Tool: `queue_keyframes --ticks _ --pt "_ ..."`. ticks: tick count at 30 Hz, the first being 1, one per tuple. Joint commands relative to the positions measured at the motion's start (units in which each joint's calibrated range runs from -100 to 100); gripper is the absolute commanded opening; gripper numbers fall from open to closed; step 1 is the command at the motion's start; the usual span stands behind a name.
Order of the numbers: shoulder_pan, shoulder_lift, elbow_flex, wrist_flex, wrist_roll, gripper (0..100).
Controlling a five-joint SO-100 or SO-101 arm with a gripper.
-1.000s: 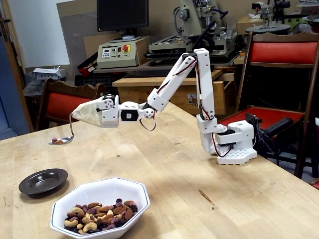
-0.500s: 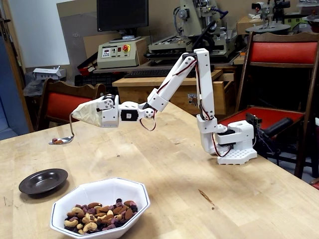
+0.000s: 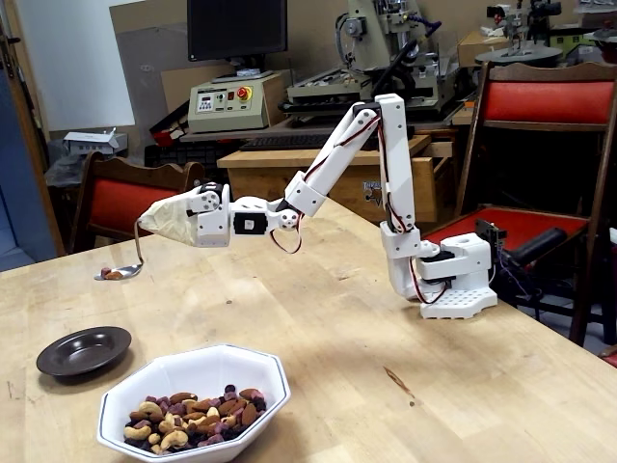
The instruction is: Use spoon to take food
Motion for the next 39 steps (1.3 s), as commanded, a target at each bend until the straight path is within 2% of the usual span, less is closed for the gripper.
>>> queue_keyframes --ticks 1,25,36,39 --pt "0.7 -0.5 -5.6 -0.2 0.0 4" --pt "2.1 12.6 -20.0 -0.2 0.0 4" --pt "2.1 13.4 -20.6 -0.2 0.1 4" --pt "2.1 13.4 -20.5 -0.2 2.0 4"
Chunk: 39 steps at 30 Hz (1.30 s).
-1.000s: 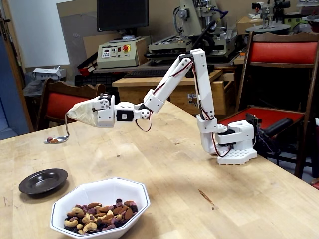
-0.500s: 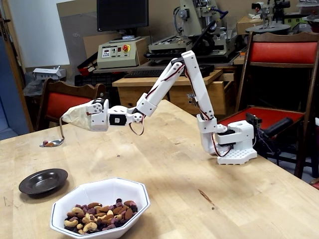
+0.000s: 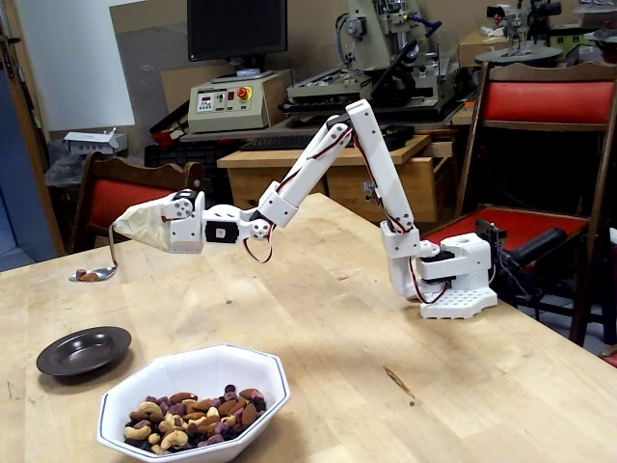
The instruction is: Use spoon to take food
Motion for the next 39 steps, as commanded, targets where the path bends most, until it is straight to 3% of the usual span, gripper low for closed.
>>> queue_keyframes --ticks 1,5,30,39 --pt "0.7 -1.3 -3.9 -0.2 2.7 4" --pt "0.6 -1.3 -3.9 -0.2 5.5 4" --pt "-0.1 -0.2 -3.5 -0.2 6.1 4" --pt "-0.1 4.0 -3.7 -0.3 10.2 4"
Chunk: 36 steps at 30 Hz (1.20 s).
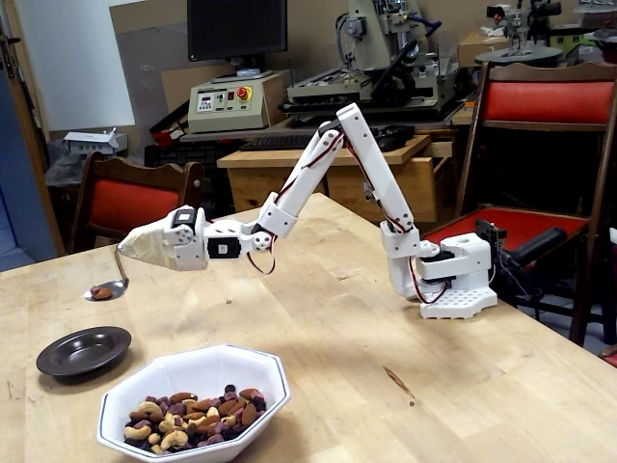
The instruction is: Use spoon to take food
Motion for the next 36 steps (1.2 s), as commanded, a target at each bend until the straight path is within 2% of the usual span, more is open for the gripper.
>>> queue_keyframes --ticks 1,23,30,36 --pt "-0.1 -1.2 -3.6 -0.3 1.1 4" --pt "-3.1 -0.9 -3.6 -0.3 1.8 4" --pt "-3.1 -0.9 -3.6 -0.3 5.6 4" --pt "-3.1 -0.9 -3.6 -0.3 6.7 4"
